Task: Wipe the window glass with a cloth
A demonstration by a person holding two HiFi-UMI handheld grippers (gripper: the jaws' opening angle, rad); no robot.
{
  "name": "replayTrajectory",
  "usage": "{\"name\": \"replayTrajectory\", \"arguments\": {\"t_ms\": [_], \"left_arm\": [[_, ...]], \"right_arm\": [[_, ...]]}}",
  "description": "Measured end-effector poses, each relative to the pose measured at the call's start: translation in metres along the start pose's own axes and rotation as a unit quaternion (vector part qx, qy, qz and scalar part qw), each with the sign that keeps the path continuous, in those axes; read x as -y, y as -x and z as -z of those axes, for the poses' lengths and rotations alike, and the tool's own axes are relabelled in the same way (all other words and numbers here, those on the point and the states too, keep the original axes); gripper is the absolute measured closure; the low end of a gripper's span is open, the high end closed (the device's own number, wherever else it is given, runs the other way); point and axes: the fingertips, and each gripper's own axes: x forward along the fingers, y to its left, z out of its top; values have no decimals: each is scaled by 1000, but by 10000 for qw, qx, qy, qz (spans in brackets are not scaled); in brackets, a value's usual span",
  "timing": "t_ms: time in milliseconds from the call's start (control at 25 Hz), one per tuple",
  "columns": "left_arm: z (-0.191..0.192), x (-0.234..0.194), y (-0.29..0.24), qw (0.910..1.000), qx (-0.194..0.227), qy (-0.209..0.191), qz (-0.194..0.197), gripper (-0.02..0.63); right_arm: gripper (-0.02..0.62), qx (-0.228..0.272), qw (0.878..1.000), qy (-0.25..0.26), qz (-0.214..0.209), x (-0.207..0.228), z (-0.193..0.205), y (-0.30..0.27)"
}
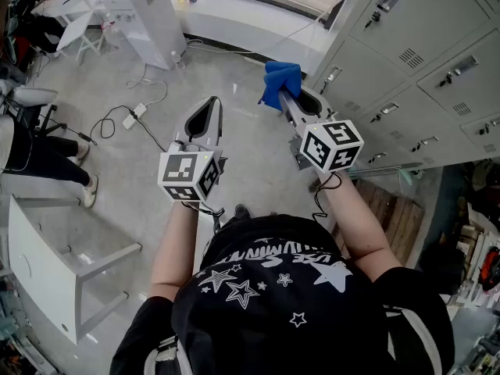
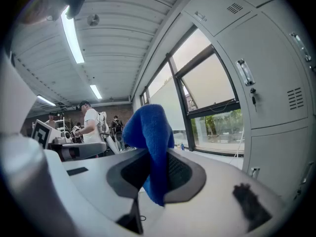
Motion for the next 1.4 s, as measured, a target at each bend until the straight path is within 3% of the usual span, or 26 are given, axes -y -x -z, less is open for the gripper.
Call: {"name": "replayTrajectory", "arguments": {"t_ms": [560, 1120, 1400], "left_arm": [[-2, 17, -11, 9999, -6, -120, 65, 598], [10, -25, 14, 9998, -74, 69, -188, 598], [27, -52, -3, 9991, -246, 155, -313, 598]], "right_arm": [[520, 5, 9996, -45, 293, 23, 1, 19], [518, 47, 9991, -250, 348, 2, 18, 4], [518, -102, 9989, -356, 287, 17, 33, -36]]}}
